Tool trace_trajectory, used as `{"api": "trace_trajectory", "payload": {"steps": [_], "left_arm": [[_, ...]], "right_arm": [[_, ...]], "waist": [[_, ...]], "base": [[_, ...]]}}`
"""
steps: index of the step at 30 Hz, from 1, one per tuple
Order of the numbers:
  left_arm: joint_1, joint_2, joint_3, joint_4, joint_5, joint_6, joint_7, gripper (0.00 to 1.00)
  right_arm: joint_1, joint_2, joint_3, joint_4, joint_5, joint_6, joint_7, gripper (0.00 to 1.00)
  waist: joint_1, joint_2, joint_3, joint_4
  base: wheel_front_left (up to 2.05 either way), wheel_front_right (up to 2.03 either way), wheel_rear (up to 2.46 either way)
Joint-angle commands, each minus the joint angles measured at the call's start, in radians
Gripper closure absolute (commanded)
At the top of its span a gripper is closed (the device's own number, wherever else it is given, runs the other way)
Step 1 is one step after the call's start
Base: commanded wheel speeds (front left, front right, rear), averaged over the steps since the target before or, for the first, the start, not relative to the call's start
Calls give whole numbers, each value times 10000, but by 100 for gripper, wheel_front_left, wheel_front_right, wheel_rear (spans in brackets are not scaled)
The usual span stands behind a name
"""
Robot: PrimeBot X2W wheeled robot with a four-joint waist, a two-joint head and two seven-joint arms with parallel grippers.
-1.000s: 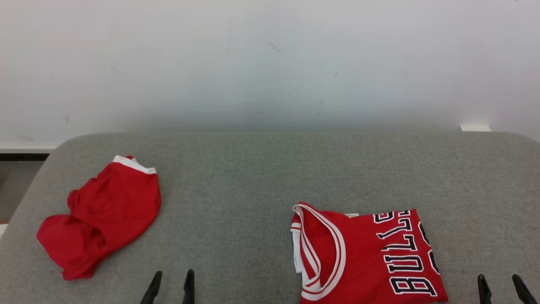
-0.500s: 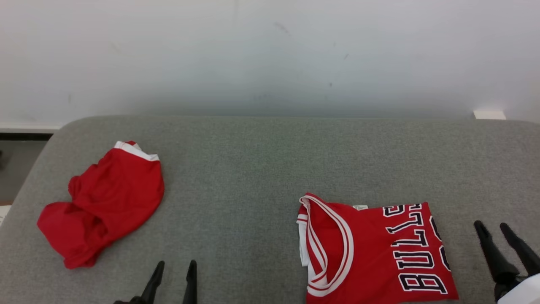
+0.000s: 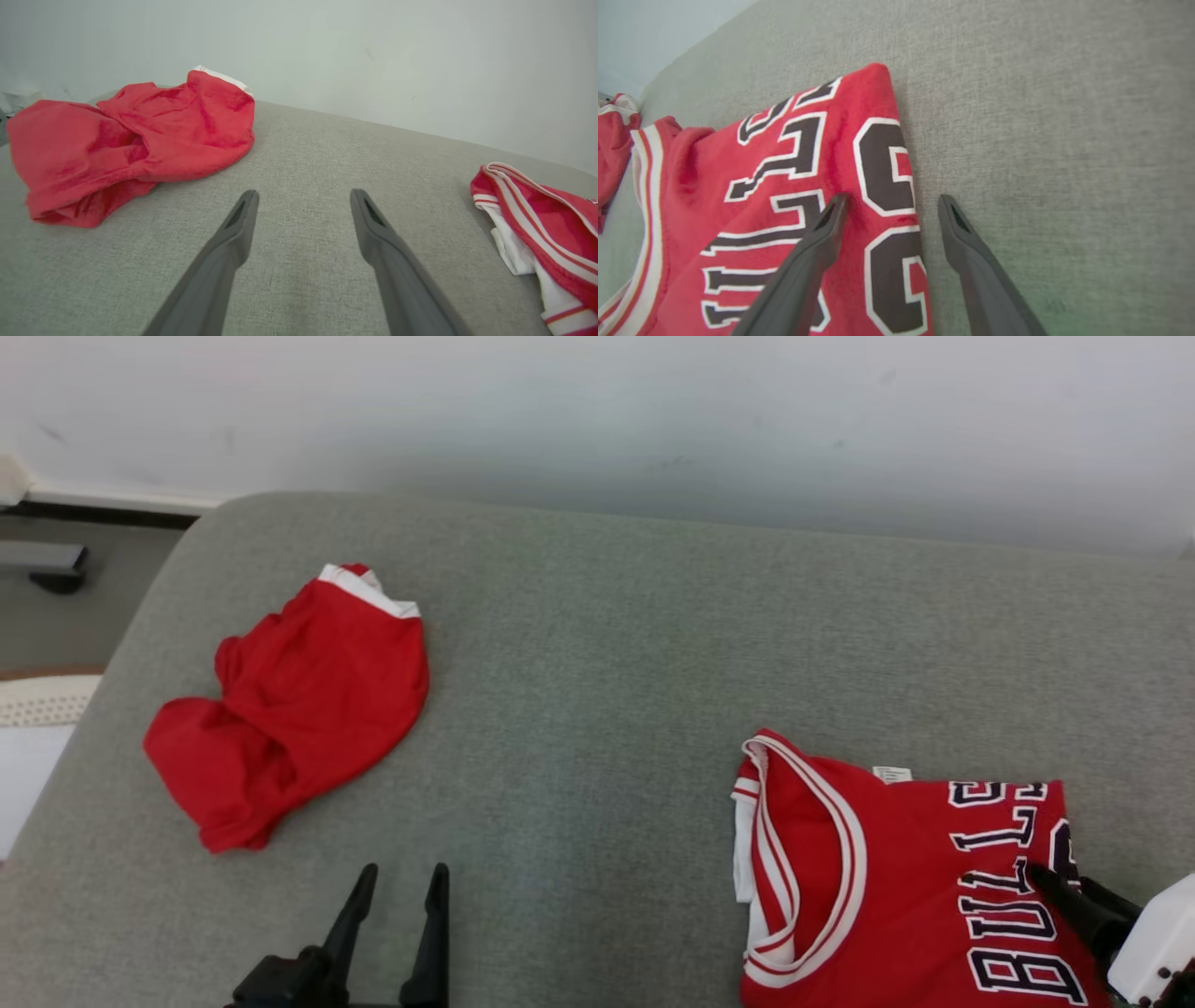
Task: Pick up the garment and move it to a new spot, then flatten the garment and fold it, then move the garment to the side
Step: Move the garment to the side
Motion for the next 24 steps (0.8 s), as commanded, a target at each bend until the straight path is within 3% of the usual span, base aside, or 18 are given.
{"api": "trace_trajectory", "payload": {"steps": [1, 3, 4, 5, 6, 11, 15, 21, 24], "left_arm": [[-105, 38, 31, 42, -38, -3, -5, 0], [-165, 36, 52, 55, -52, 11, -5, 0], [-178, 39, 62, 67, -48, 3, -5, 0], [-187, 38, 63, 78, -42, 1, -5, 0], [-212, 38, 72, 73, -52, 10, -5, 0], [-276, 36, 104, -52, -136, 67, -5, 0], [-185, 38, 268, -159, -16, 49, -5, 0], [-414, 38, 443, -134, 461, -270, -4, 0], [-761, 38, 273, -21, 665, -485, -5, 0]], "right_arm": [[-170, 63, 89, 209, 93, -20, 137, 0], [-217, 277, 306, 400, 321, -20, 343, 0], [-269, 375, 420, 423, 438, -20, 420, 6], [-312, 486, 512, 405, 613, -20, 503, 72], [-366, 585, 588, 305, 765, -20, 533, 100], [-797, 143, 797, -130, 854, -20, 50, 100], [-1343, -421, 776, -239, 454, -20, -558, 100], [-2501, -1523, 418, 844, -1255, -22, -1613, 100], [-3084, -1861, -2, 1697, -2038, -22, -2007, 100]], "waist": [[-1, -1, 192, 237], [-1, -1, 257, 311], [-1, -1, 279, 338], [-1, -1, 297, 356], [-1, -1, 315, 362], [-1, -1, 346, 61], [-1, -1, 489, -661], [-1, -1, 934, -1742], [-1, -1, 1170, -1844]], "base": [[0, 0, 0], [0, 0, 0], [0, 0, 0], [0, 0, 0], [0, 0, 0], [0, 0, 0], [0, 0, 0], [0, 0, 0], [0, 0, 0]]}}
